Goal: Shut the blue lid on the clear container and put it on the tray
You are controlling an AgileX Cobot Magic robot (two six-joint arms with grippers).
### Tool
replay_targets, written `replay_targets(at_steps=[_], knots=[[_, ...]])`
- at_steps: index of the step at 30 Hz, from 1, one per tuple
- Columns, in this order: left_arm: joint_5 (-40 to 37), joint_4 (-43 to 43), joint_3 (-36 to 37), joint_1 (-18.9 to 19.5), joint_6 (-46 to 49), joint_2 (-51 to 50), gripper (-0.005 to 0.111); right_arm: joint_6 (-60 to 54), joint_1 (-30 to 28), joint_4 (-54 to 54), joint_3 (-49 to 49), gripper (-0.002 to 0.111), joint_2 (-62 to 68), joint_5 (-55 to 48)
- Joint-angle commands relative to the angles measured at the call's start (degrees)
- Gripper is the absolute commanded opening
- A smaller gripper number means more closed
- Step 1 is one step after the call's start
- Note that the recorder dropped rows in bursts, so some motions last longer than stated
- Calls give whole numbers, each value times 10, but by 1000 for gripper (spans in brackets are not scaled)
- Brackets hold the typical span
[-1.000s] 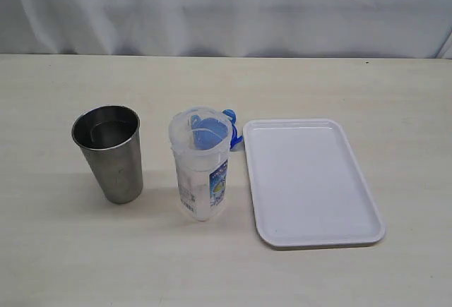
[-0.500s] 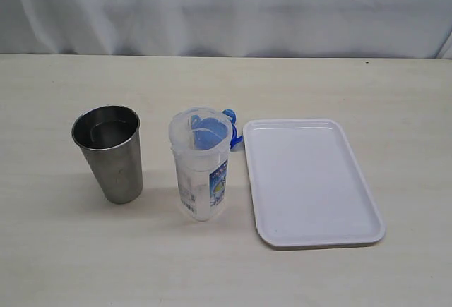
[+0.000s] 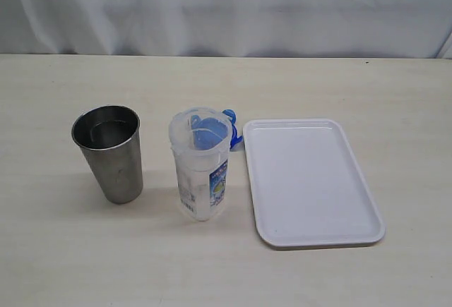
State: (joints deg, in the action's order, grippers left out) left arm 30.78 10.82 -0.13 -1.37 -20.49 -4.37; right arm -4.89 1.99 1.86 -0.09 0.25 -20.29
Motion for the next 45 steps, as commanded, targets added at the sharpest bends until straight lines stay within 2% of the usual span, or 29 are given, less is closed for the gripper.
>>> replay_targets(at_steps=[1, 4, 7, 11, 16, 23, 24, 31, 39, 45], knots=[[89, 49, 1, -1, -3, -78, 101, -2, 1, 2, 1, 5, -3, 7], [152, 51, 1, -1, 4, -159, 101, -2, 1, 2, 1, 5, -3, 7], [149, 52, -7, -1, 22, -246, 101, -2, 1, 2, 1, 5, -3, 7], [194, 74, -7, -1, 43, -376, 101, -2, 1, 2, 1, 5, -3, 7], [283, 140, -7, -1, 44, -536, 101, -2, 1, 2, 1, 5, -3, 7], [392, 155, -7, -1, 88, -708, 101, -2, 1, 2, 1, 5, -3, 7], [392, 168, -7, -1, 105, -748, 101, -2, 1, 2, 1, 5, -3, 7], [392, 246, -62, -1, 119, -855, 101, -2, 1, 2, 1, 5, -3, 7], [392, 259, -122, -1, 119, -967, 101, -2, 1, 2, 1, 5, -3, 7], [392, 319, -185, -1, 118, -1053, 101, -2, 1, 2, 1, 5, -3, 7]])
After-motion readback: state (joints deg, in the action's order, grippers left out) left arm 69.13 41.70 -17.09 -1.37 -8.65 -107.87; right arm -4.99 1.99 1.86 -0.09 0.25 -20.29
